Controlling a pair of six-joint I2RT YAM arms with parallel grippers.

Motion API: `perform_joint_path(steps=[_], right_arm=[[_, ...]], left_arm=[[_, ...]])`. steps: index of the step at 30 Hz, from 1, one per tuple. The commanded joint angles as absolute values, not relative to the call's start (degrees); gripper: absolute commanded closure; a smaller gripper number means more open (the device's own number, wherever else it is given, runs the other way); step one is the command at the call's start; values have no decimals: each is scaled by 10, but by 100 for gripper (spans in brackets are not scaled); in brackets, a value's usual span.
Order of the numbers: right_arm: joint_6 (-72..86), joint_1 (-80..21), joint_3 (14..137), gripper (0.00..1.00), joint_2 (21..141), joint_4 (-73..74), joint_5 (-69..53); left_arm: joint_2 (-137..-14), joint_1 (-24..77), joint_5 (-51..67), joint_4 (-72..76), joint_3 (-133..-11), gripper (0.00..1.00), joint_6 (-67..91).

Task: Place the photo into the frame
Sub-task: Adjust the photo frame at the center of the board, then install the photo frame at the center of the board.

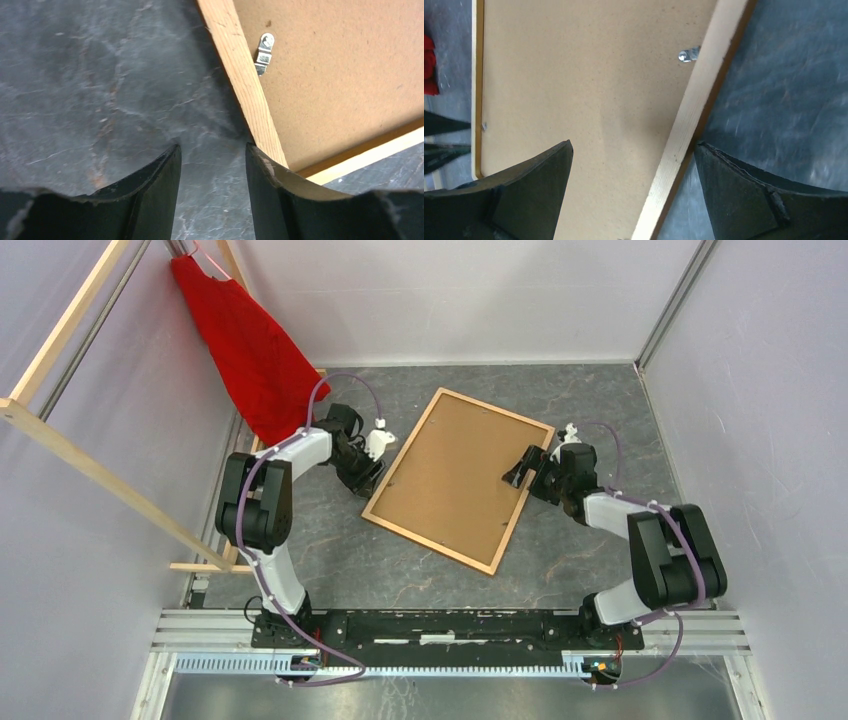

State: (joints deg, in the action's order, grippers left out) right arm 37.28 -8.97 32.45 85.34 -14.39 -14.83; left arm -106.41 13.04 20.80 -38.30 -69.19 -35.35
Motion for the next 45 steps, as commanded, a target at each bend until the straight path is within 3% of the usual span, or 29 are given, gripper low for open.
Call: perform_joint_path(steps=[1, 11, 19, 23, 27, 30, 38, 45], right_arm=[[359, -80, 401, 4, 912, -153, -173], [345, -74, 384, 7, 788, -91, -22], [434, -196, 338, 17, 735, -165, -25], [488, -291, 332, 26, 788, -222, -19], [536, -369, 352, 44, 865, -279, -13], [556, -421, 397, 50, 935, -295, -14], [589, -480, 510, 58, 1063, -306, -9], [601, -486, 548, 61, 1109, -302, -4]], left_arm=[[-1046, 179, 265, -396, -644, 41, -351], [-1012, 150, 372, -473, -665, 36, -383], [-1065, 145, 437, -496, -713, 36, -383], [-1100, 145, 445, -488, -727, 40, -371], [-1119, 144, 430, -477, -726, 51, -365], [-1121, 143, 429, -471, -720, 62, -364], [-1121, 142, 432, -460, -709, 72, -362], [-1122, 141, 431, -448, -701, 74, -360]])
